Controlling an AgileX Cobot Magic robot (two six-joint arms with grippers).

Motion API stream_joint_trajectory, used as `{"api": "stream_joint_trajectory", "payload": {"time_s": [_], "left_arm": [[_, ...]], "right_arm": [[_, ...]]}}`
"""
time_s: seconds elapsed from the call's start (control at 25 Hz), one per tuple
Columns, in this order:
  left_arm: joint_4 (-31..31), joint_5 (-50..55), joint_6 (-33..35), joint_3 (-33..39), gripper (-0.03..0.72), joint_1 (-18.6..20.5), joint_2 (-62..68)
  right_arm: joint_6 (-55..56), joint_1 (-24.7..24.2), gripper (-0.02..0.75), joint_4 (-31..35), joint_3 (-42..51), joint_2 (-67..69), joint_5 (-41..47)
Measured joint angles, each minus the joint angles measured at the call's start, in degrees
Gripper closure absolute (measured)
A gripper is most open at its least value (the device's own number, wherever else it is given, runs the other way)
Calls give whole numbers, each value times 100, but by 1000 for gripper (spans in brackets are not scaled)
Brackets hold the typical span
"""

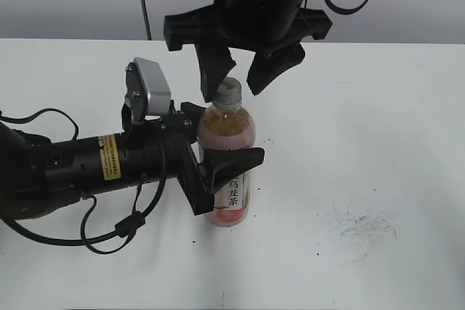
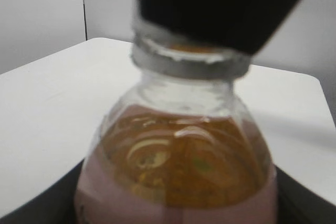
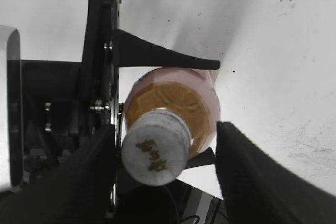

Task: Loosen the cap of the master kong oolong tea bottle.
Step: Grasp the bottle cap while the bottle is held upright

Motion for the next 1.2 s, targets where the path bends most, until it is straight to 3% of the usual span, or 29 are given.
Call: {"api": "stream_joint_trajectory", "payload": {"time_s": [0.12, 0.24, 0.48, 1.2], "left_arm": [[0, 0, 0, 0, 243, 0, 0], [-2, 0, 0, 0, 243, 0, 0], [-2, 0, 0, 0, 243, 0, 0], [73, -11, 58, 0, 243, 0, 0]], "right_arm": [[62, 0, 349, 15, 0, 0, 0], [-109, 0, 465, 93, 0, 0, -6], [-1478, 2, 465, 172, 0, 0, -12], [-10867, 2, 465, 261, 0, -8, 22]]}}
